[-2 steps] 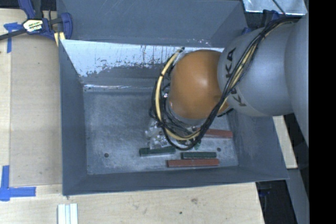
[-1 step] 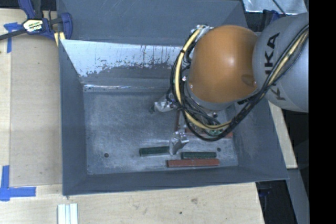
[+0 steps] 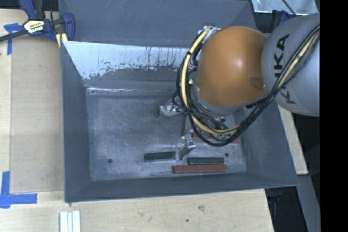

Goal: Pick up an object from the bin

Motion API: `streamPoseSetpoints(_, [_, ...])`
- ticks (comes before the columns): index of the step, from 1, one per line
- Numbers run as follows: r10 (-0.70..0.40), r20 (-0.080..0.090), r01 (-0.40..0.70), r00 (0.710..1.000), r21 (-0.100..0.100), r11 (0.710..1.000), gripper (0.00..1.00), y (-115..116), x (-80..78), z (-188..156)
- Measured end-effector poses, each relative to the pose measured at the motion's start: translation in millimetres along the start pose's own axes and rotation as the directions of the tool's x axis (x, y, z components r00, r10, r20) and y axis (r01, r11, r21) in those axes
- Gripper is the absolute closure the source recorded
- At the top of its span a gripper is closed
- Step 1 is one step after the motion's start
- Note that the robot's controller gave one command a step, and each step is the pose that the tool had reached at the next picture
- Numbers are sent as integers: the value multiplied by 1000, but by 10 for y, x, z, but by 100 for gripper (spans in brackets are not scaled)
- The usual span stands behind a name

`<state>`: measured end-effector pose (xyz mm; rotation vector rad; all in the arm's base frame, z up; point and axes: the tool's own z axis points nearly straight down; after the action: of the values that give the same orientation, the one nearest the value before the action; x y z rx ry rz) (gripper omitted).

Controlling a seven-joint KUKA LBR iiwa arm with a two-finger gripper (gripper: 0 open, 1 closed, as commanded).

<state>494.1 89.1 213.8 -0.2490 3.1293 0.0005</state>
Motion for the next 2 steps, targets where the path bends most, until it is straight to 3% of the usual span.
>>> streamPoseSetpoints(1, [-77, 6, 77, 997, 1, 997, 0, 37, -10, 355])
streamPoseSetpoints(2, [-319, 17, 319, 948, 2, 948, 100, 46, -333, 1370])
